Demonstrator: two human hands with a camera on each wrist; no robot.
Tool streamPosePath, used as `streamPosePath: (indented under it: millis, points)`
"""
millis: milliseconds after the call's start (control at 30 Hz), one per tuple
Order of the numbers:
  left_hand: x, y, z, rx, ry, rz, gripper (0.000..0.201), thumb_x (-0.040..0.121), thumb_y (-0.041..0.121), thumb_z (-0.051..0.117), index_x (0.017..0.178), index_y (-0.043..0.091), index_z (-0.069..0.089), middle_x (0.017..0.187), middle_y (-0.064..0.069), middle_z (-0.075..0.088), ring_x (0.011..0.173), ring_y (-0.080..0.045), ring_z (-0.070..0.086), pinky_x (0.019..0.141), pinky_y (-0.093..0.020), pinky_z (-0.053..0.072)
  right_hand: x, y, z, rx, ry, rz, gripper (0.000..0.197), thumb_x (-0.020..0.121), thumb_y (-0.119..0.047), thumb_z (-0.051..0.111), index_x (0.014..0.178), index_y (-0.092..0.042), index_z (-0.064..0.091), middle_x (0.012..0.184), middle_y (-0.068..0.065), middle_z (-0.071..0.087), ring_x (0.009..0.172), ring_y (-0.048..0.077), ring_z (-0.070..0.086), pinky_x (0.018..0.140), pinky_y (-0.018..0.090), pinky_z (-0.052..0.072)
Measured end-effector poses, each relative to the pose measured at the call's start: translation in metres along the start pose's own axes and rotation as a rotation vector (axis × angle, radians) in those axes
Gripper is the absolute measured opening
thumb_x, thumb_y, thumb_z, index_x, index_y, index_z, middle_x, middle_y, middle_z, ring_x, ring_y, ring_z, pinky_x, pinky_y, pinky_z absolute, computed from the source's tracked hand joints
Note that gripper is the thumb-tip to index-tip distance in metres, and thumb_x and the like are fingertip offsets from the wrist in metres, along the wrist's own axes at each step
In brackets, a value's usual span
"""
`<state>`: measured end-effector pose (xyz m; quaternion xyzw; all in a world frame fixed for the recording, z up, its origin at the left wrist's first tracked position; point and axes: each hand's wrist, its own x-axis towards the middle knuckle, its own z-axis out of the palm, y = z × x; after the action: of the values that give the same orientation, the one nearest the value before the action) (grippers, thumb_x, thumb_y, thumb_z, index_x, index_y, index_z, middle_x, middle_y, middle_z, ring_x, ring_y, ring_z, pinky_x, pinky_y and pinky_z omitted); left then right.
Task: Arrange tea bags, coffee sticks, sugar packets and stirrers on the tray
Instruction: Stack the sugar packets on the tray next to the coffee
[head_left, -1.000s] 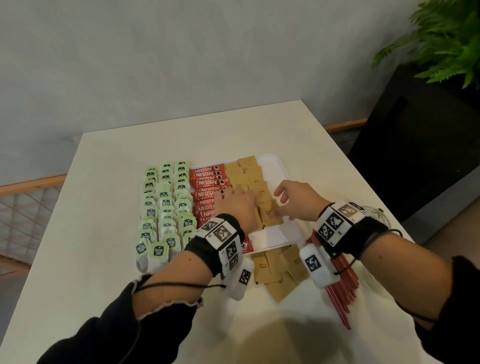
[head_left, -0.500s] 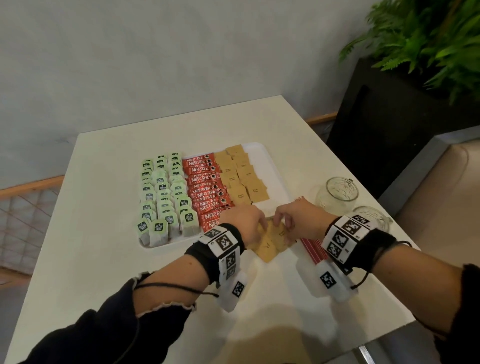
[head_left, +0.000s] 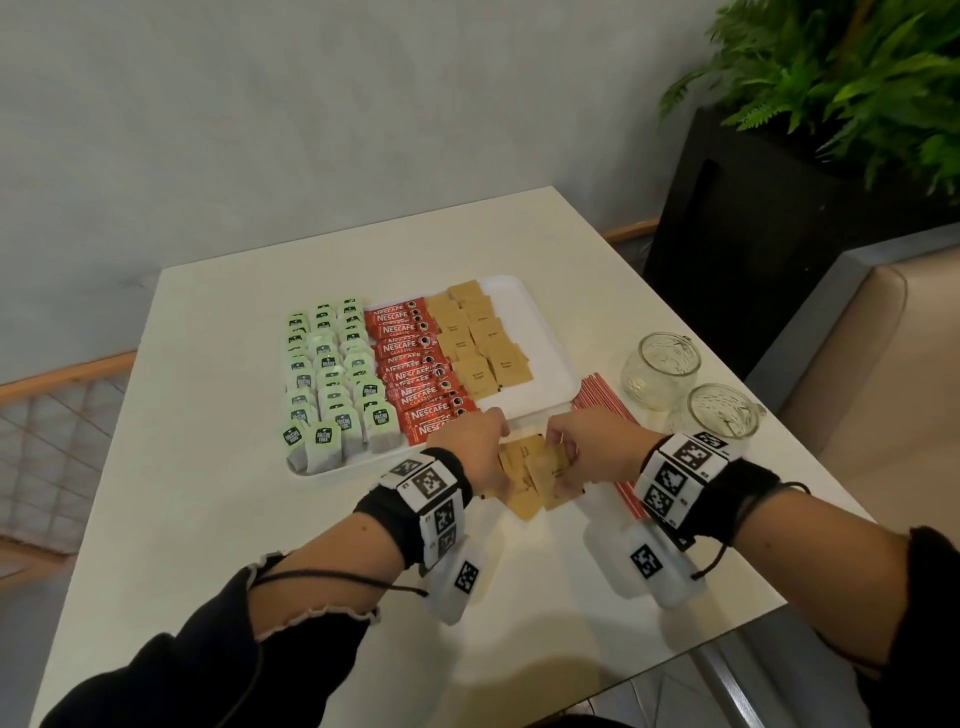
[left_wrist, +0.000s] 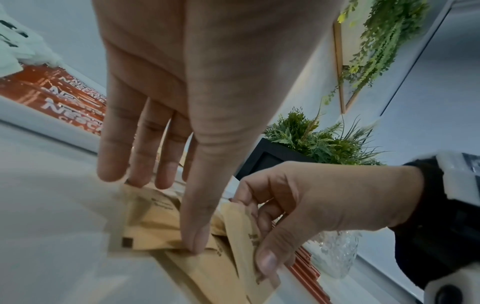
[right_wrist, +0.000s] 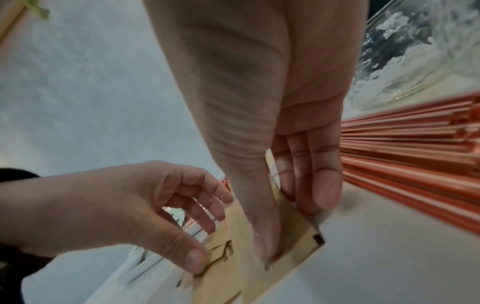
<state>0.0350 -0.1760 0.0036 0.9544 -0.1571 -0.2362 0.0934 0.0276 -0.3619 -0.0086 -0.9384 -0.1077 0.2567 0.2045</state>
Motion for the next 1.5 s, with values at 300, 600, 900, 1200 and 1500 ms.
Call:
streamPosePath:
  millis: [300, 600, 900, 1200, 1500]
  points:
    - [-0.008, 0.004, 0.011, 0.11, 0.001, -0.02, 0.086, 0.066, 0.046, 0.085, 0.131, 0.01, 0.044, 0.125, -0.008, 0.054, 0.112, -0.026, 0.054, 0.091, -0.04, 0.051, 0.007, -0.017, -0.008, 0.007, -0.04, -0.034, 0.068, 0.065, -0.023, 0.088, 0.124, -0.021, 0.054, 0.077, -0.012, 0.053, 0.062, 0.006, 0.056, 0.055, 0.019, 0.044]
    - [-0.009, 0.002, 0.012, -0.104, -0.062, 0.057, 0.073, 0.065, 0.038, 0.088, 0.124, 0.016, 0.051, 0.114, -0.002, 0.061, 0.095, -0.016, 0.053, 0.076, -0.027, 0.041, -0.001, -0.006, 0.006, 0.073, 0.061, 0.011, 0.051, 0.066, -0.022, 0.086, 0.107, -0.018, 0.055, 0.104, -0.002, 0.057, 0.082, 0.011, 0.052, 0.062, 0.02, 0.042]
    - [-0.011, 0.018, 0.018, -0.074, -0.099, 0.065, 0.031, 0.08, 0.033, 0.074, 0.089, 0.014, 0.051, 0.086, 0.0, 0.054, 0.08, -0.019, 0.053, 0.061, -0.025, 0.037, -0.009, 0.01, 0.009, 0.173, 0.103, 0.02, 0.031, 0.074, -0.012, 0.078, 0.089, -0.019, 0.053, 0.087, -0.004, 0.059, 0.07, 0.008, 0.052, 0.056, 0.018, 0.041]
    - [-0.012, 0.008, -0.005, -0.694, 0.031, -0.053, 0.026, 0.091, 0.018, 0.065, 0.113, 0.011, 0.052, 0.109, -0.013, 0.065, 0.094, -0.03, 0.069, 0.077, -0.04, 0.06, -0.01, 0.0, -0.017, 0.457, 0.183, -0.056, 0.021, 0.081, -0.008, 0.075, 0.082, -0.012, 0.054, 0.081, 0.007, 0.066, 0.056, 0.006, 0.064, 0.053, 0.022, 0.052]
    - [-0.009, -0.017, -0.019, -1.055, 0.131, -0.122, 0.013, 0.095, 0.016, 0.061, 0.106, 0.012, 0.056, 0.116, -0.012, 0.065, 0.088, -0.031, 0.072, 0.068, -0.04, 0.062, 0.009, -0.019, -0.042, 0.806, 0.29, -0.054, 0.028, 0.081, 0.003, 0.071, 0.108, 0.004, 0.062, 0.084, 0.012, 0.068, 0.077, 0.026, 0.069, 0.076, 0.033, 0.06]
